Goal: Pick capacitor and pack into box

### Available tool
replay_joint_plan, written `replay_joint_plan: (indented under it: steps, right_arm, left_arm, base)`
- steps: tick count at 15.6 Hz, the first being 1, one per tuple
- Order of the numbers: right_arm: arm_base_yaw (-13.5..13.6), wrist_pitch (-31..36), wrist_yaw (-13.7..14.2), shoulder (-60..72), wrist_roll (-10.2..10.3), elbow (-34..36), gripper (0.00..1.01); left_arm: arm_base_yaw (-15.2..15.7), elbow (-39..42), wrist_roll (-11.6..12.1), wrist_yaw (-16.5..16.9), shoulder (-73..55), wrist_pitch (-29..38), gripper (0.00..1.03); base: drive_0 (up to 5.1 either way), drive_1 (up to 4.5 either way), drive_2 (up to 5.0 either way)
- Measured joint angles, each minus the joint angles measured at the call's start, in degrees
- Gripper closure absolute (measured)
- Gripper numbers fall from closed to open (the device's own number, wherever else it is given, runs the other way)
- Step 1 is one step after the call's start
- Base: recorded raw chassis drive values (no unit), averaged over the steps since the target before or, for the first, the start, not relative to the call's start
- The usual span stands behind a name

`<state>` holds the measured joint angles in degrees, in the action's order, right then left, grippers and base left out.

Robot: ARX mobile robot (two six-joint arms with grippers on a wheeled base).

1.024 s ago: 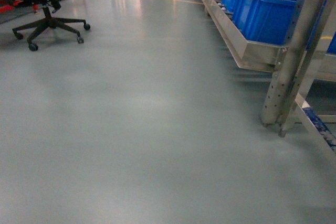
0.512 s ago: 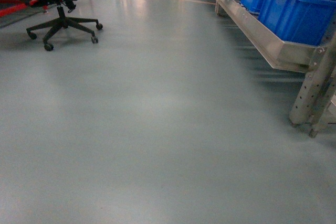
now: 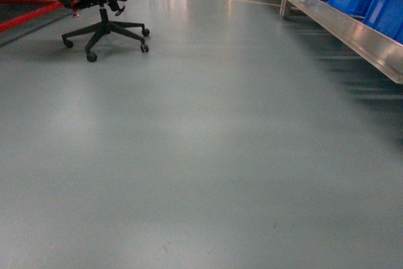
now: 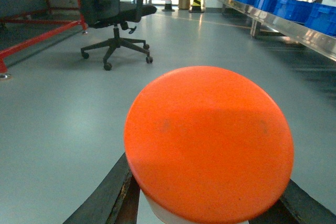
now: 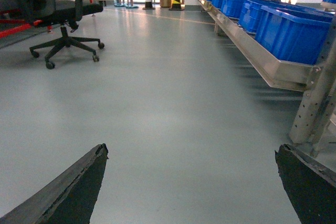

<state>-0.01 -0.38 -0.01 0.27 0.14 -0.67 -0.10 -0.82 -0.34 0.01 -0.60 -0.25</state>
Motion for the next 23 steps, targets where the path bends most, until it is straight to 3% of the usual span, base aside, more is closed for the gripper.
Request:
replay_joint_plan:
  steps: [23]
  right_arm:
    - [0.0,0.2,0.0,0.0,0.0,0.0,0.03]
  left_arm:
    - [0.0,0.0,0.3,0.0,0.0,-0.2,0.59]
  base:
    - [-4.9,2.86,2.0]
